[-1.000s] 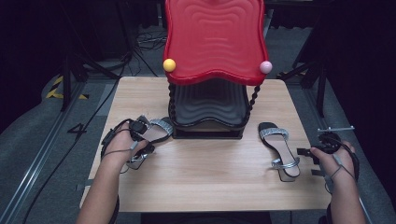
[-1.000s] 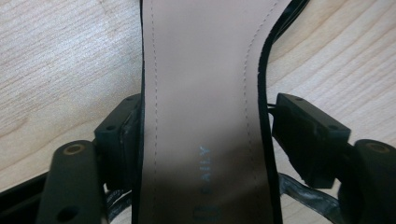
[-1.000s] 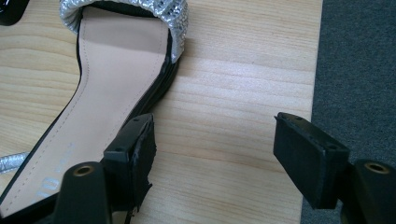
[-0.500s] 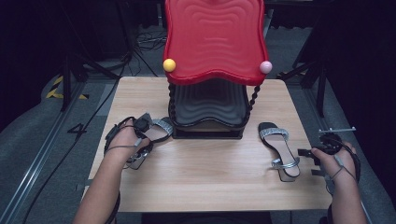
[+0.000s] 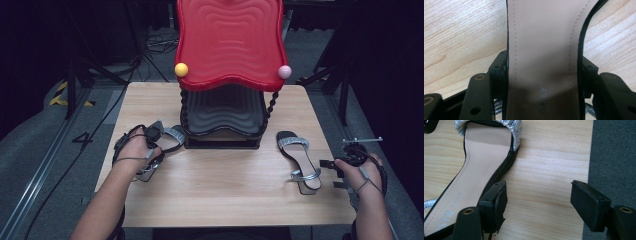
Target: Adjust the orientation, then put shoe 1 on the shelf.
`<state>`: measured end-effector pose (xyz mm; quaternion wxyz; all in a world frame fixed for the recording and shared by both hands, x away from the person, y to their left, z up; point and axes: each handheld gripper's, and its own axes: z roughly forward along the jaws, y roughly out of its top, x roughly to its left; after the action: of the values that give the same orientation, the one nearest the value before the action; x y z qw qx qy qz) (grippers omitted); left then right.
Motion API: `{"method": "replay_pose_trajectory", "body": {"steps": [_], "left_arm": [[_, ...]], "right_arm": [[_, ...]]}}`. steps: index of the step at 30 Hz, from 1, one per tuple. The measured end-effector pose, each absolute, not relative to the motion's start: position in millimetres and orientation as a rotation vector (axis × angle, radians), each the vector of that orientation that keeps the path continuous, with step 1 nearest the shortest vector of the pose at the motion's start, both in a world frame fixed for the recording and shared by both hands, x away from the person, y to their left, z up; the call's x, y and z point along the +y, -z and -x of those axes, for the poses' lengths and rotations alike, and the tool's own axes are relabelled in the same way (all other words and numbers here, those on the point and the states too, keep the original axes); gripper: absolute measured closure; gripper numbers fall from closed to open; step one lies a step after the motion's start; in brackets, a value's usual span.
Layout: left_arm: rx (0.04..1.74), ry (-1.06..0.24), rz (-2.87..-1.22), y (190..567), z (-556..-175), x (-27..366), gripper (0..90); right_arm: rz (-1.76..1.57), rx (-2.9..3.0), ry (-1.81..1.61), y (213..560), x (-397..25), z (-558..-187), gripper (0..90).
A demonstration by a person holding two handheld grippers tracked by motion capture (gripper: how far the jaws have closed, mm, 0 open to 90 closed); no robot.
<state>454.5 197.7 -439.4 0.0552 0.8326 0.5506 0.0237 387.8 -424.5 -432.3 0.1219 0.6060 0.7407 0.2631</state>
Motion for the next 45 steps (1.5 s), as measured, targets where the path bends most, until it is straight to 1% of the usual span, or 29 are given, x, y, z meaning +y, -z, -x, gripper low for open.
{"method": "replay_pose_trajectory", "body": {"steps": [4, 8, 13, 17, 21, 23, 24, 25, 31, 34, 42, 45], "left_arm": [[1.695, -0.009, -2.408, 436.4, -451.1, 205.8, 42.2], [1.719, -0.038, -2.399, 425.9, -447.9, 208.1, 42.2], [1.773, -0.032, -2.321, 404.1, -446.1, 212.9, 42.1], [1.792, -0.069, -2.282, 386.2, -446.9, 216.6, 42.2], [1.801, -0.082, -2.264, 374.1, -448.2, 217.4, 42.2], [1.798, -0.094, -2.251, 362.2, -449.5, 216.8, 42.1], [1.795, -0.090, -2.249, 358.2, -449.7, 216.8, 42.1], [1.795, -0.090, -2.249, 358.2, -449.7, 216.8, 42.1], [1.800, -0.126, -2.230, 330.9, -450.1, 214.4, 42.1], [1.809, -0.138, -2.220, 320.1, -450.9, 214.6, 42.1], [1.820, -0.181, -2.191, 289.0, -452.5, 219.3, 42.1], [1.826, -0.188, -2.169, 276.3, -451.4, 222.7, 42.1]], "right_arm": [[-1.767, 2.153, -0.770, 431.4, -425.6, -387.3, 30.5], [-1.771, 2.151, -0.769, 431.9, -426.3, -387.7, 30.5], [-1.758, 2.161, -0.776, 431.0, -422.5, -389.4, 30.5], [-1.756, 2.163, -0.780, 430.9, -422.3, -389.7, 30.5], [-1.755, 2.149, -0.793, 428.9, -424.9, -388.7, 31.0], [-1.758, 2.118, -0.863, 426.9, -425.7, -387.6, 39.6], [-1.762, 2.109, -0.910, 425.3, -425.7, -387.3, 40.8], [-1.762, 2.109, -0.910, 425.3, -425.7, -387.3, 40.8], [-1.764, 2.063, -1.067, 420.9, -420.3, -387.0, 42.9], [-1.783, 2.036, -1.054, 422.0, -419.6, -387.5, 44.2], [-1.843, 2.007, -1.083, 423.1, -412.9, -389.6, 42.4], [-1.846, 1.997, -1.056, 420.7, -409.4, -389.3, 43.2]]}}
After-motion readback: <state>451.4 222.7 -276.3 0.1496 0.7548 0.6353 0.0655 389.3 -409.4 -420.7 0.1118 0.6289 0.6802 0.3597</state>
